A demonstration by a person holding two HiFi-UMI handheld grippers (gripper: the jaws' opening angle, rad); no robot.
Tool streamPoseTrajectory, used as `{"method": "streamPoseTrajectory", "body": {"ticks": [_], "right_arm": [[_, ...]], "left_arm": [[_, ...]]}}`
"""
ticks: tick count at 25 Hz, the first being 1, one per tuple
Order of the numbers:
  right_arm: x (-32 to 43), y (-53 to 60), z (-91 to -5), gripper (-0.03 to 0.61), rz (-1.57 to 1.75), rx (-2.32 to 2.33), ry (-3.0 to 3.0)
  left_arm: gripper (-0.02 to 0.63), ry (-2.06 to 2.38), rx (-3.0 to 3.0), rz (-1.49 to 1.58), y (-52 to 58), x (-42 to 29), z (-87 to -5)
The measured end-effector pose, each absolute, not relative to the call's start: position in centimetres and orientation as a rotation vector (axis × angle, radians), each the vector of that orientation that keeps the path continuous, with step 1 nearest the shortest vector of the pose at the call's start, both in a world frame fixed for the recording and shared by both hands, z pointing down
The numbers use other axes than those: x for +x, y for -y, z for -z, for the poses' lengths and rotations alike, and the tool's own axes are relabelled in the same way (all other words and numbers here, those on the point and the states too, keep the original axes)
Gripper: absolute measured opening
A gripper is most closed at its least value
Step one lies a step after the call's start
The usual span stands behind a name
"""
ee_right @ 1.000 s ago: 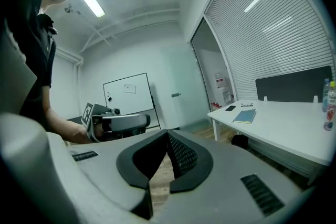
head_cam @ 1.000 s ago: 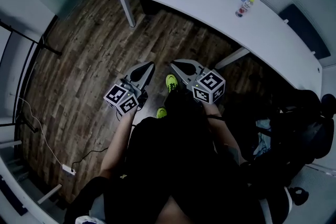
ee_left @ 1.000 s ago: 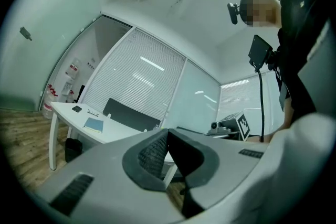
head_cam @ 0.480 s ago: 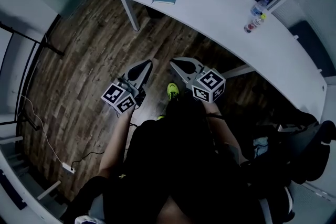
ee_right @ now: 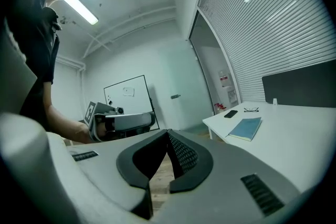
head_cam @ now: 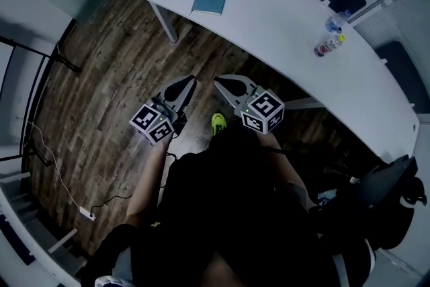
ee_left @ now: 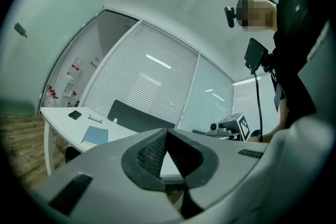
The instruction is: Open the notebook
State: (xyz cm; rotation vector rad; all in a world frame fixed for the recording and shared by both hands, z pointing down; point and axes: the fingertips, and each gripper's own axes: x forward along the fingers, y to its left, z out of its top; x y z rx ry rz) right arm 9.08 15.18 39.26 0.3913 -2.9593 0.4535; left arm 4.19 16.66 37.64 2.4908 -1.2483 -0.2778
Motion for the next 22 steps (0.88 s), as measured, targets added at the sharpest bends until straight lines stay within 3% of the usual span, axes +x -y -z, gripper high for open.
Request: {"method": "streamPoseTrajectory", "body": {"ticks": [22], "right_arm": [[6.7, -2.7, -40.9, 0.011, -0.483, 0.369, 2.953]], "left_arm": [[0.006, 1.297, 2.464, 0.261, -4.4, 3.5, -40.3]]}}
